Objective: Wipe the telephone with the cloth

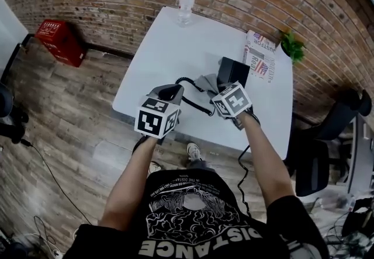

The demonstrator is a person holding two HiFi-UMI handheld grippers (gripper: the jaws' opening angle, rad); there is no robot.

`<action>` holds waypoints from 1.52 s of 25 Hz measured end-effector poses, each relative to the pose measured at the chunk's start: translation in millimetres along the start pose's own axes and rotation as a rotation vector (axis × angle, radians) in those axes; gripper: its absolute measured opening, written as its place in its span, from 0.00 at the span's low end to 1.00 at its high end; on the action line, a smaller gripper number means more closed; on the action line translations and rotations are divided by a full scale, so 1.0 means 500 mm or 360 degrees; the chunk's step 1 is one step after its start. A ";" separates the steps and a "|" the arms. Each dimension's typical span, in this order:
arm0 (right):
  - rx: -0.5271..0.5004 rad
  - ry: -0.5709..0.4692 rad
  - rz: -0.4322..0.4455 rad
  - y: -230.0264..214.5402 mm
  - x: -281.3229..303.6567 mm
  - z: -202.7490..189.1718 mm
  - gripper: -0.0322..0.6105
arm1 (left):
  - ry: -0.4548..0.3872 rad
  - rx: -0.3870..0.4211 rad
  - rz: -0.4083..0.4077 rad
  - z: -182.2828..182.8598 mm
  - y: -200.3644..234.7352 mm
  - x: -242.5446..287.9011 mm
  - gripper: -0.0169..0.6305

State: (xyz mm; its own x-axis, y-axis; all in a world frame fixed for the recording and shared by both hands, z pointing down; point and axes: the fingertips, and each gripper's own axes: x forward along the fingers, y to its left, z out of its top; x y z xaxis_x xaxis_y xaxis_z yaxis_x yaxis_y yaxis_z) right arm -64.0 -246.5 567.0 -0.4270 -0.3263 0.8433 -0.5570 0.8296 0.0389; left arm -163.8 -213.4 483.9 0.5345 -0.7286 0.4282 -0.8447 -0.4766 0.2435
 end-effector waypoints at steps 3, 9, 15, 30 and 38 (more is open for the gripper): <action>0.0037 -0.0010 -0.0018 0.013 0.001 -0.010 0.07 | 0.0008 0.0000 -0.0012 -0.010 -0.003 -0.006 0.03; 0.0116 -0.0033 -0.0031 0.034 0.003 -0.021 0.07 | 0.0025 -0.0004 -0.0035 -0.023 -0.002 -0.015 0.03; 0.0195 -0.0083 -0.0028 0.051 0.005 -0.034 0.07 | 0.0055 0.0009 -0.0057 -0.037 -0.010 -0.009 0.03; 0.0411 -0.0548 -0.0140 -0.023 -0.141 0.049 0.07 | 0.0013 0.0127 -0.0010 0.048 -0.020 0.028 0.03; 0.0397 -0.0780 -0.0247 -0.092 -0.268 0.088 0.07 | -0.0064 0.0185 0.0050 0.124 -0.032 0.044 0.03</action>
State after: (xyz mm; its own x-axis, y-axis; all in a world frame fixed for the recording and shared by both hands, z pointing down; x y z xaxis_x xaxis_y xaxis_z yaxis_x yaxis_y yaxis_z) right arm -12.3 -261.1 428.8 -0.5743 -0.6570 0.4884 -0.7653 0.6427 -0.0355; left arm -136.8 -252.2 435.5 0.5103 -0.7624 0.3980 -0.8537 -0.5051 0.1270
